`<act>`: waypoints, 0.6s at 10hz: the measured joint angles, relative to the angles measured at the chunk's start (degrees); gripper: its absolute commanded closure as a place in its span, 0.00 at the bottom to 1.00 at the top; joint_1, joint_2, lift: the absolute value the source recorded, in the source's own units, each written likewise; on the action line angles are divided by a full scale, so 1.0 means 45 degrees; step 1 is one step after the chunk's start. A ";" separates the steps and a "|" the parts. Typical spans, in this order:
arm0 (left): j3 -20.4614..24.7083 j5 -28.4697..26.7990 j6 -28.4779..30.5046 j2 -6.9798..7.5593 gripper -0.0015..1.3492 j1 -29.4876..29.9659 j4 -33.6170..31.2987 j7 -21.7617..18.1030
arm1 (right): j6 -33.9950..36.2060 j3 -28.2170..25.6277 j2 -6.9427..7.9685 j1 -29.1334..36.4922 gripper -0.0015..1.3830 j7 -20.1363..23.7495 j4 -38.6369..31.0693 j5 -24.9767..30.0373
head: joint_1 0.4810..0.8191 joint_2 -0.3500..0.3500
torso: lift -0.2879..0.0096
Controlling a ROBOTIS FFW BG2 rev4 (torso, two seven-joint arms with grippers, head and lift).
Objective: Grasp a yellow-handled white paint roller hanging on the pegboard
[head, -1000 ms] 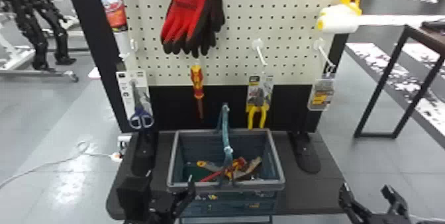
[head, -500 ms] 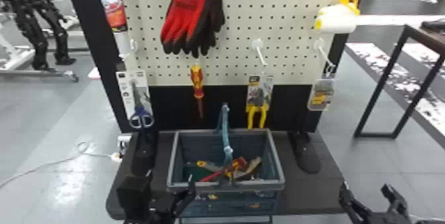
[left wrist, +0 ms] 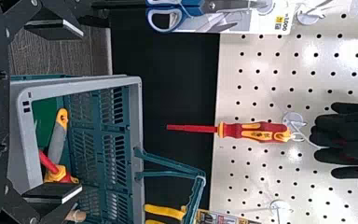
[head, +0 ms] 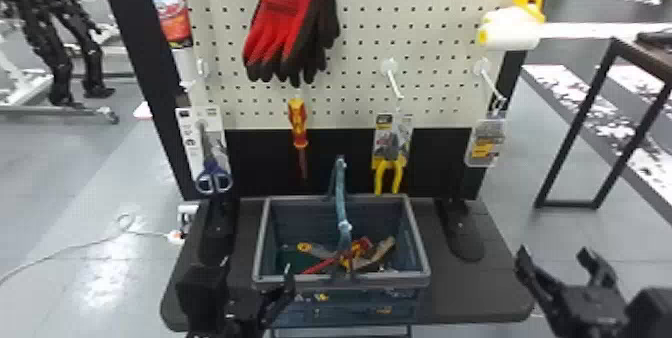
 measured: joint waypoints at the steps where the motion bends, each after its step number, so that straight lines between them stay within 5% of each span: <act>1: -0.0028 0.0031 0.0034 0.0043 0.11 -0.0027 0.0000 0.0000 | 0.0992 -0.0204 -0.0258 -0.0423 0.23 0.0580 -0.0500 -0.0045 | 0.20 0.50 | 0.63; 6: -0.0328 0.0187 0.0279 0.0296 0.11 -0.0301 0.0000 0.0000 | 0.4454 -0.2322 -0.0492 -0.3951 0.23 0.3479 -0.1368 0.0878 | 0.20 0.50 | 0.63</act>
